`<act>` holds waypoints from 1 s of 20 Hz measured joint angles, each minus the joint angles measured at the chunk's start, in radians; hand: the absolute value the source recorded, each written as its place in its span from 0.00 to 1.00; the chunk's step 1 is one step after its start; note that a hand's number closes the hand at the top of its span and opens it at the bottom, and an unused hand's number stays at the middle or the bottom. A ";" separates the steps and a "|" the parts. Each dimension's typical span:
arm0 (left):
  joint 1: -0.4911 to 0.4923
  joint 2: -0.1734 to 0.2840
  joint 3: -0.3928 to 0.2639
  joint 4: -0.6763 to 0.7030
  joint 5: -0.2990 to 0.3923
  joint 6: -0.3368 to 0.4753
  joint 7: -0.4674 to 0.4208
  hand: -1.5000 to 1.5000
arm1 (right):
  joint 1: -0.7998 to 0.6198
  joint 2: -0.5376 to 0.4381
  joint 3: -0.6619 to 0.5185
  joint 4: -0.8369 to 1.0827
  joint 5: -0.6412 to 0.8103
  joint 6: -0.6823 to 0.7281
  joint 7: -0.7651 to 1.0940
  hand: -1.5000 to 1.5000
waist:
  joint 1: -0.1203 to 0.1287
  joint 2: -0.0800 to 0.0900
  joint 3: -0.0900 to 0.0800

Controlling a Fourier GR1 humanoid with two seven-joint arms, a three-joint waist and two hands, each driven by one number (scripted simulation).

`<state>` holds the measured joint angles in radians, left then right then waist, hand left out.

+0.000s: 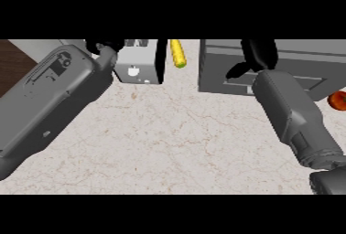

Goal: Pick up the can, place it into the drawer and close the drawer

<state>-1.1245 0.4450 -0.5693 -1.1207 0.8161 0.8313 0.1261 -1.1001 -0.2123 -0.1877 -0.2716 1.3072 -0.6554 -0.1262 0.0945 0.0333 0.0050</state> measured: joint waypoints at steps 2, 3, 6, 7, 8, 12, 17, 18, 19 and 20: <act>0.007 -0.001 0.000 -0.013 -0.006 0.007 0.003 0.00 | -0.016 -0.010 -0.003 0.024 0.004 -0.001 0.004 0.00 | 0.003 0.003 0.001; 0.008 -0.006 -0.003 -0.019 -0.010 0.013 0.003 0.00 | -0.029 -0.012 -0.003 0.036 0.008 0.004 0.009 0.00 | 0.005 0.007 0.002; 0.021 -0.001 -0.003 -0.033 -0.018 0.014 0.004 0.00 | -0.054 -0.017 -0.008 0.067 0.010 0.022 0.007 0.00 | 0.009 0.011 0.005; 0.023 0.005 -0.002 -0.042 -0.017 0.009 0.010 0.00 | -0.064 -0.011 -0.011 0.076 0.005 0.038 -0.004 0.00 | 0.014 0.011 0.004; 0.022 0.017 -0.001 -0.057 -0.017 0.008 0.022 0.00 | -0.069 -0.004 -0.017 0.083 -0.004 0.051 -0.021 0.00 | 0.020 0.008 0.003; 0.036 0.030 0.001 -0.091 -0.015 0.008 0.038 0.00 | -0.085 0.003 -0.089 0.098 -0.082 0.105 -0.107 0.00 | 0.020 0.012 0.005; 0.048 0.037 0.003 -0.104 -0.020 0.013 0.044 0.00 | -0.105 0.016 -0.240 0.092 -0.246 0.194 -0.216 0.00 | 0.005 0.010 0.006; 0.051 0.041 0.002 -0.114 -0.022 0.016 0.047 0.00 | -0.106 0.020 -0.268 0.089 -0.276 0.206 -0.232 0.00 | 0.006 0.007 0.005; 0.052 0.047 0.004 -0.121 -0.023 0.015 0.049 0.00 | -0.108 0.023 -0.293 0.087 -0.305 0.218 -0.248 0.00 | 0.008 0.007 0.006; 0.059 0.045 0.002 -0.122 -0.027 0.016 0.047 0.00 | -0.111 0.025 -0.316 0.087 -0.330 0.234 -0.263 0.00 | 0.005 0.008 0.006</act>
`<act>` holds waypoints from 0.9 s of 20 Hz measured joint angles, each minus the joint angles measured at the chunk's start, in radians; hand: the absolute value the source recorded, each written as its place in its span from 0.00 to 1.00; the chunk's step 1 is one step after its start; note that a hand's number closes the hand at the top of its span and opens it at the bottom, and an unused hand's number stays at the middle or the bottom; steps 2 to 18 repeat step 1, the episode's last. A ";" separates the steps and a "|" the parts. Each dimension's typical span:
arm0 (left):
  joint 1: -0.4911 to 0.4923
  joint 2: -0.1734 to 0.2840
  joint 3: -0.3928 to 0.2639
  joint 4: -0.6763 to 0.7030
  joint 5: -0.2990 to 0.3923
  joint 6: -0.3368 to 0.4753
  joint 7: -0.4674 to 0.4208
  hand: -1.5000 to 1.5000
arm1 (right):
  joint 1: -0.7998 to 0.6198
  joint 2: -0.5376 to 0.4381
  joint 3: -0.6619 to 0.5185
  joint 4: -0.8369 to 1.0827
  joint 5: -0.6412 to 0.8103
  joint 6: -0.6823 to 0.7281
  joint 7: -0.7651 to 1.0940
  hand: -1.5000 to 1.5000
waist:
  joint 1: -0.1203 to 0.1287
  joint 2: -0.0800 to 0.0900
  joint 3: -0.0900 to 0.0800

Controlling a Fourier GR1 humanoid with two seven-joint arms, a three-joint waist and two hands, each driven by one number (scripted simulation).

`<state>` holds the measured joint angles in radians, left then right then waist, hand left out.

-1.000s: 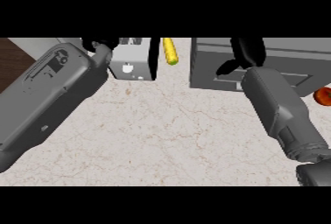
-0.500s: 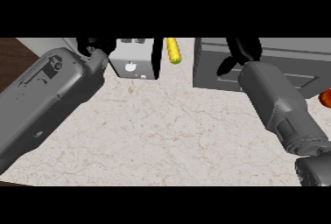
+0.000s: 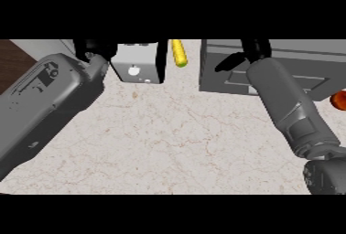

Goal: Pick up the can, place it into the drawer and close the drawer

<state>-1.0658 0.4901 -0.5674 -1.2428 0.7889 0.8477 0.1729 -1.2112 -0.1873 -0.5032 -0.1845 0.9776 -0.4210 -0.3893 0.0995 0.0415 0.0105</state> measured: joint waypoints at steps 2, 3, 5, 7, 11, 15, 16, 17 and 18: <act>0.009 -0.001 -0.002 -0.010 -0.001 0.001 0.001 0.00 | -0.005 -0.001 -0.019 -0.001 -0.021 0.013 -0.008 0.00 | 0.001 -0.002 -0.001; 0.009 -0.001 -0.002 -0.010 -0.001 0.001 0.001 0.00 | -0.005 -0.001 -0.019 -0.001 -0.021 0.013 -0.008 0.00 | 0.001 -0.002 -0.001; 0.009 -0.001 -0.002 -0.010 -0.001 0.001 0.001 0.00 | -0.005 -0.001 -0.019 -0.001 -0.021 0.013 -0.008 0.00 | 0.001 -0.002 -0.001; 0.009 -0.001 -0.002 -0.010 -0.001 0.001 0.001 0.00 | -0.005 -0.001 -0.019 -0.001 -0.021 0.013 -0.008 0.00 | 0.001 -0.002 -0.001; 0.009 -0.001 -0.002 -0.010 -0.001 0.001 0.001 0.00 | -0.005 -0.001 -0.019 -0.001 -0.021 0.013 -0.008 0.00 | 0.001 -0.002 -0.001; 0.009 -0.001 -0.002 -0.010 -0.001 0.001 0.001 0.00 | -0.005 -0.001 -0.019 -0.001 -0.021 0.013 -0.008 0.00 | 0.001 -0.002 -0.001; 0.009 -0.001 -0.002 -0.010 -0.001 0.001 0.001 0.00 | -0.005 -0.001 -0.019 -0.001 -0.021 0.013 -0.008 0.00 | 0.001 -0.002 -0.001; 0.009 -0.001 -0.002 -0.010 -0.001 0.001 0.001 0.00 | -0.005 -0.001 -0.019 -0.001 -0.021 0.013 -0.008 0.00 | 0.001 -0.002 -0.001; 0.009 -0.001 -0.002 -0.010 -0.001 0.001 0.001 0.00 | -0.005 -0.001 -0.019 -0.001 -0.021 0.013 -0.008 0.00 | 0.001 -0.002 -0.001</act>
